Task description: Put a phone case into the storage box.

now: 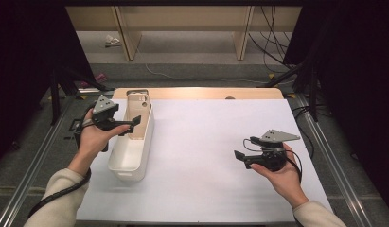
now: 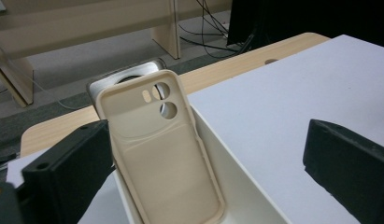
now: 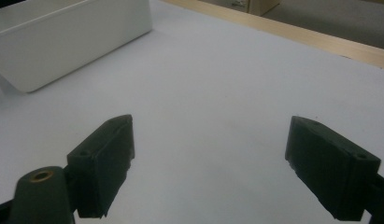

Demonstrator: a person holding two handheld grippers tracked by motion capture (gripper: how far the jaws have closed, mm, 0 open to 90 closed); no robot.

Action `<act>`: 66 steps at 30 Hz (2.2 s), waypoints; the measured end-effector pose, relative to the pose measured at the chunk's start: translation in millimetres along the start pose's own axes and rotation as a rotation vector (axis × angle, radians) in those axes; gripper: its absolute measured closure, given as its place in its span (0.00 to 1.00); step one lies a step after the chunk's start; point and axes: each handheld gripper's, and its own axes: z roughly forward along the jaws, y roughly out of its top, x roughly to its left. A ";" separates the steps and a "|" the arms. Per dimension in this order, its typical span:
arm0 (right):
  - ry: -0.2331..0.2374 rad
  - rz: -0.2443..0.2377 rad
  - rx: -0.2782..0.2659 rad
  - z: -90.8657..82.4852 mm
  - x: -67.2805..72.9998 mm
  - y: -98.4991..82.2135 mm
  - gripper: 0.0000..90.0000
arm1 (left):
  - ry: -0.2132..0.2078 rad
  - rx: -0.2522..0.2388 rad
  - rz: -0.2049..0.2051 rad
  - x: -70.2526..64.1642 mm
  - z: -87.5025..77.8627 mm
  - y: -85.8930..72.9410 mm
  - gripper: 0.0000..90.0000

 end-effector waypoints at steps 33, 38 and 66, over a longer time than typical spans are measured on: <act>0.001 -0.001 -0.006 -1.3 0.1 0.6 0.18 | -0.090 -0.017 0.060 -41.3 -28.3 -27.2 0.00; 0.001 0.000 -0.005 -1.7 0.2 0.8 0.18 | -0.103 -0.017 0.068 -46.6 -33.8 -31.8 0.00; 0.009 -0.010 -0.012 -2.9 3.6 1.5 0.18 | -0.157 -0.006 0.113 -69.4 -50.8 -60.5 0.00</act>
